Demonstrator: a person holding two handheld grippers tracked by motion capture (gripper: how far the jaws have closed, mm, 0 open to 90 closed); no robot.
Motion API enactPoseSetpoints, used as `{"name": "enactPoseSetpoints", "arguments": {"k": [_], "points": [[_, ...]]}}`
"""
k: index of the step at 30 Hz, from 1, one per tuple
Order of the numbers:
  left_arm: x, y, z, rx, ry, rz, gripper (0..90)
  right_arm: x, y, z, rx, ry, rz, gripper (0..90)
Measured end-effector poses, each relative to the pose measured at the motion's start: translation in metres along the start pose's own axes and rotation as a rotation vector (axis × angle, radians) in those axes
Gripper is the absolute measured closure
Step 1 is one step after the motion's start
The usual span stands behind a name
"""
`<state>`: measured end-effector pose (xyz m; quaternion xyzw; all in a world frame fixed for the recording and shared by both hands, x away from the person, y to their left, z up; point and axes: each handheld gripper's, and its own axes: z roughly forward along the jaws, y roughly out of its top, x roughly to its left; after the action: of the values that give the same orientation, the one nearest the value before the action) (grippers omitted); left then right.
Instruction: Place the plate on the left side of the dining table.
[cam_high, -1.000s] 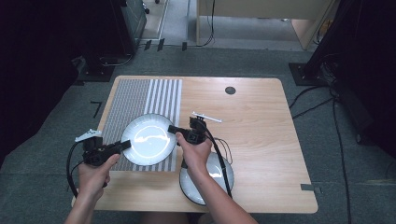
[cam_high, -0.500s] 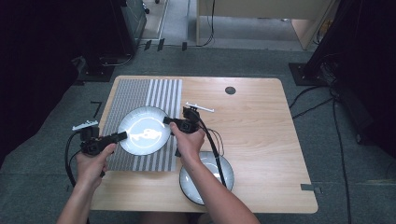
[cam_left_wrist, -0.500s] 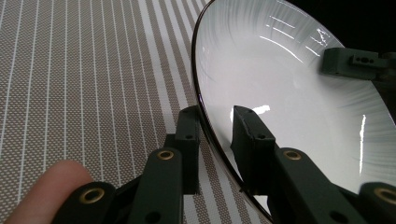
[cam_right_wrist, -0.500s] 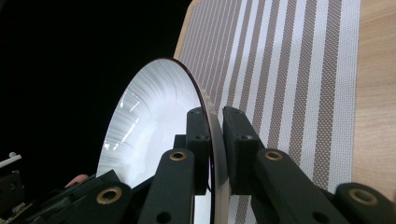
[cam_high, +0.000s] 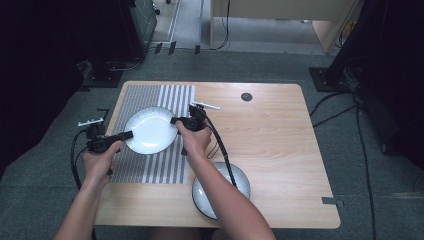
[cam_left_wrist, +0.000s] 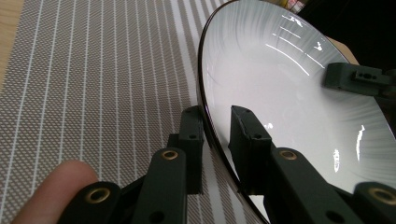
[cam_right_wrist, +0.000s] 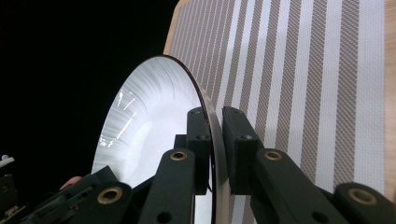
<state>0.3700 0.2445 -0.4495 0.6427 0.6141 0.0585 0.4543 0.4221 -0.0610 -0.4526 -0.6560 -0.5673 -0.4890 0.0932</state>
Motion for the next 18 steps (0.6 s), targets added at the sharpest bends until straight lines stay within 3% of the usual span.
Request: {"name": "enactPoseSetpoints", "arguments": {"k": [5, 7, 12, 18], "points": [[0.008, 0.006, 0.011, 0.012, 0.023, -0.016, 75.9, -0.001, 0.006, 0.015, 0.01, -0.02, -0.004, 82.2], [0.012, 0.009, 0.016, 0.013, 0.032, -0.022, 76.3, -0.004, 0.009, 0.021, 0.013, -0.021, 0.021, 82.1], [0.02, 0.017, 0.028, -0.007, 0.055, -0.061, 77.6, -0.013, 0.017, 0.039, 0.036, -0.019, 0.054, 82.3], [0.025, 0.025, 0.038, -0.024, 0.09, -0.08, 79.1, -0.018, 0.023, 0.054, 0.019, -0.013, 0.049, 82.5]]}}
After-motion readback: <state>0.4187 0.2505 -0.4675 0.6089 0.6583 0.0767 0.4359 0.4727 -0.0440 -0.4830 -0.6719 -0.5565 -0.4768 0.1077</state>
